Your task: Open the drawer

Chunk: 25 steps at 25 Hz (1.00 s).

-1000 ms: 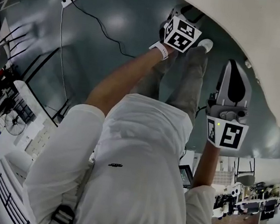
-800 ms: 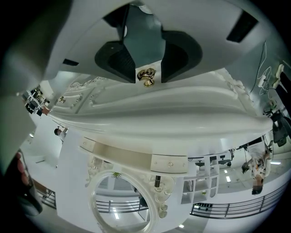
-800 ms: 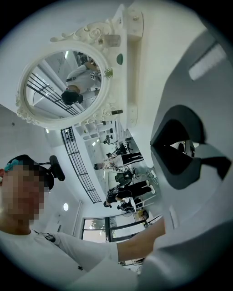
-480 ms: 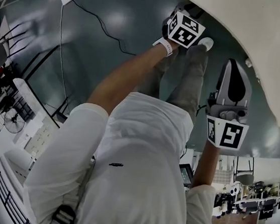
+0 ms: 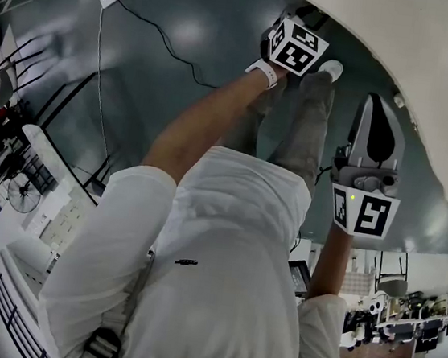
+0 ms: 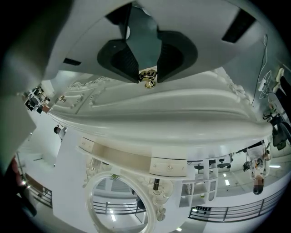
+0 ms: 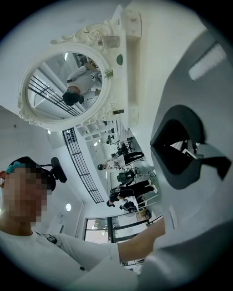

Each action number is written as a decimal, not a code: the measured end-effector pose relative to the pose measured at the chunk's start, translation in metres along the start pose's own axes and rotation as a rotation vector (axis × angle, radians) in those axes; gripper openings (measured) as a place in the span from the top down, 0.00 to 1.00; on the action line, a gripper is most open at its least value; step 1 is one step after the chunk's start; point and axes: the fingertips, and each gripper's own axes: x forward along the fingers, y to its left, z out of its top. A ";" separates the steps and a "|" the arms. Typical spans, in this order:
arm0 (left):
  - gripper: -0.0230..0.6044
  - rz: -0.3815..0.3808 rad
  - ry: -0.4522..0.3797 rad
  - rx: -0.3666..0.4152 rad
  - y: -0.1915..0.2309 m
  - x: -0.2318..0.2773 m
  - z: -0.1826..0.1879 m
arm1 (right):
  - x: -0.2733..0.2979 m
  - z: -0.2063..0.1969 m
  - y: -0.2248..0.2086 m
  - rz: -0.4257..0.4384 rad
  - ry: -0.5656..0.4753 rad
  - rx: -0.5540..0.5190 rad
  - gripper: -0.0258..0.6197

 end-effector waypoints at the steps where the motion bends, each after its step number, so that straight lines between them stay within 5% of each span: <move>1: 0.75 -0.003 0.003 -0.003 0.000 0.000 -0.001 | 0.000 0.000 0.000 0.000 -0.002 0.003 0.94; 25: 0.75 -0.073 0.074 0.016 -0.010 -0.048 -0.065 | -0.001 0.003 0.021 0.012 -0.023 0.004 0.94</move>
